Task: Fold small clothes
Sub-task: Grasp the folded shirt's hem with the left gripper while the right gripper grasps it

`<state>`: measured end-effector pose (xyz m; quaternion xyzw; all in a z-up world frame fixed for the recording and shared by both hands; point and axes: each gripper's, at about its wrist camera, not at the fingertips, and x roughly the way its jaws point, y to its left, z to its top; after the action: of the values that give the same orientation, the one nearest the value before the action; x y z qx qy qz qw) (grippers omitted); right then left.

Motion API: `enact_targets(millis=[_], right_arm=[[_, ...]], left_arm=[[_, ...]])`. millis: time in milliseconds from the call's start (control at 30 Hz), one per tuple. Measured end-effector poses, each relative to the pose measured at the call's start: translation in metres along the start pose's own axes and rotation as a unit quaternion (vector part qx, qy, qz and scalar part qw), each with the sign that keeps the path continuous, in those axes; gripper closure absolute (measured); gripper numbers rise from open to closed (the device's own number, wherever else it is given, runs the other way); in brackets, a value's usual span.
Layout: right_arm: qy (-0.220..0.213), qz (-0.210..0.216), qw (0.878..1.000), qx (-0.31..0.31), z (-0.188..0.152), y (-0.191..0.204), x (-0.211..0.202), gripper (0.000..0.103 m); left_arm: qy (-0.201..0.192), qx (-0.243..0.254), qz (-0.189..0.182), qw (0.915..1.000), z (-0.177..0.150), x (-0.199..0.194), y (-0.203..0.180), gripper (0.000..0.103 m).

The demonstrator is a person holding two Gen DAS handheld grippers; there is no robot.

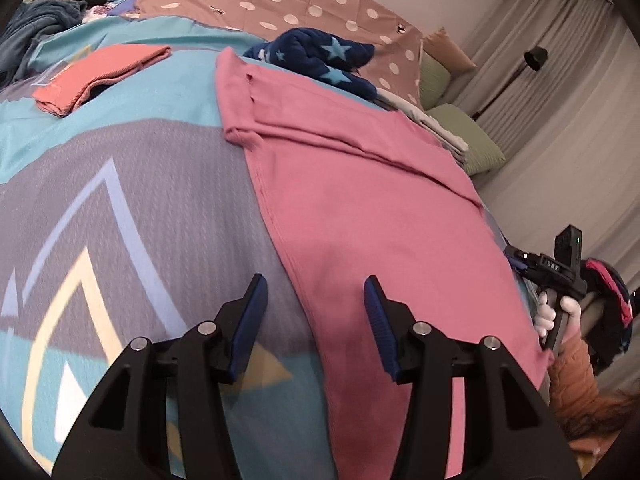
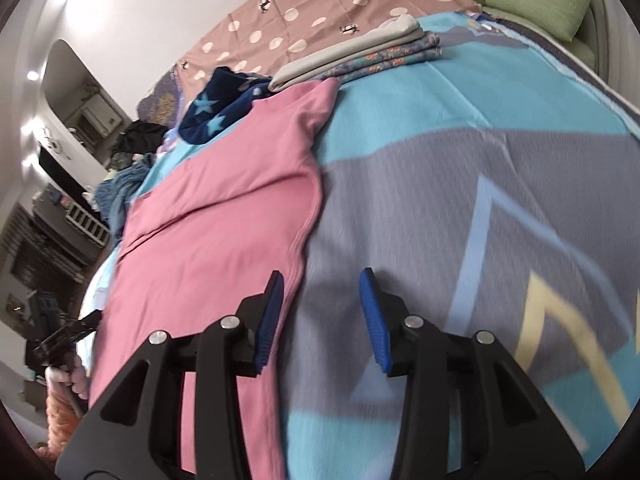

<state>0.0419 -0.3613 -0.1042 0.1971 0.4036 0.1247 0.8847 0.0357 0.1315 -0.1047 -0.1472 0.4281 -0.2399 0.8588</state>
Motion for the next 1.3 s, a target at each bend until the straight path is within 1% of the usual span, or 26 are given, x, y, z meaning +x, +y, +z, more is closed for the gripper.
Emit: enact_targets(millis=[100, 200, 333, 500, 667, 700, 800, 900, 933, 967, 1000, 1033, 1067, 1100, 1133, 1167, 1200, 1300], right_arm=[[0.008, 0.011, 1.0, -0.008, -0.015, 0.002, -0.011, 0.061], [0.018, 0.021, 0.999, -0.017, -0.029, 0.006, -0.022, 0.057], [0.026, 0.036, 0.999, -0.014, -0.048, 0.007, -0.037, 0.056], [0.043, 0.072, 0.996, -0.009, -0.08, 0.007, -0.062, 0.056], [0.055, 0.09, 0.994, -0.017, -0.109, 0.01, -0.085, 0.056], [0.061, 0.096, 0.993, -0.017, -0.114, 0.011, -0.088, 0.056], [0.076, 0.103, 0.992, -0.013, -0.12, 0.012, -0.092, 0.056], [0.091, 0.116, 0.989, 0.01, -0.118, 0.007, -0.091, 0.056], [0.096, 0.122, 0.988, 0.017, -0.116, 0.004, -0.09, 0.056], [0.102, 0.135, 0.985, 0.023, -0.114, 0.001, -0.086, 0.056], [0.105, 0.148, 0.983, 0.03, -0.11, -0.001, -0.083, 0.057], [0.108, 0.162, 0.98, 0.04, -0.106, -0.003, -0.077, 0.067], [0.109, 0.163, 0.979, 0.049, -0.104, -0.004, -0.073, 0.077], [0.114, 0.162, 0.978, 0.067, -0.101, -0.006, -0.067, 0.097], [0.113, 0.164, 0.977, 0.077, -0.099, -0.007, -0.065, 0.098], [0.097, 0.179, 0.976, 0.082, -0.095, -0.005, -0.067, 0.098], [0.079, 0.194, 0.974, 0.079, -0.091, -0.002, -0.072, 0.098], [0.018, 0.241, 0.968, 0.062, -0.075, 0.011, -0.097, 0.099]], left_arm=[[0.001, 0.017, -0.004, 0.9998, -0.017, -0.009, -0.007, 0.052], [0.004, 0.024, -0.008, 0.9997, -0.03, -0.017, -0.01, 0.052], [0.013, 0.031, -0.016, 0.9993, -0.043, -0.026, -0.013, 0.052], [0.027, 0.022, -0.042, 0.9985, -0.06, -0.041, -0.014, 0.052], [0.038, 0.027, -0.058, 0.9972, -0.079, -0.053, -0.021, 0.052], [0.044, 0.024, -0.069, 0.9964, -0.084, -0.055, -0.022, 0.052], [0.06, 0.017, -0.097, 0.9933, -0.094, -0.06, -0.025, 0.052], [0.068, 0.021, -0.106, 0.9918, -0.102, -0.064, -0.028, 0.052], [0.067, 0.022, -0.11, 0.9914, -0.101, -0.062, -0.028, 0.053], [0.065, 0.018, -0.117, 0.9908, -0.1, -0.06, -0.026, 0.057], [0.065, 0.004, -0.129, 0.9895, -0.098, -0.054, -0.024, 0.076], [0.07, -0.008, -0.133, 0.9886, -0.096, -0.047, -0.022, 0.098], [0.076, -0.019, -0.134, 0.9879, -0.095, -0.041, -0.021, 0.099], [0.067, -0.019, -0.137, 0.9881, -0.092, -0.04, -0.024, 0.099], [0.053, -0.01, -0.141, 0.9885, -0.088, -0.044, -0.031, 0.099], [0.038, 0.0, -0.144, 0.9889, -0.084, -0.05, -0.037, 0.099], [0.013, 0.015, -0.15, 0.9885, -0.077, -0.061, -0.046, 0.099], [-0.044, 0.045, -0.166, 0.9842, -0.056, -0.091, -0.065, 0.099]])
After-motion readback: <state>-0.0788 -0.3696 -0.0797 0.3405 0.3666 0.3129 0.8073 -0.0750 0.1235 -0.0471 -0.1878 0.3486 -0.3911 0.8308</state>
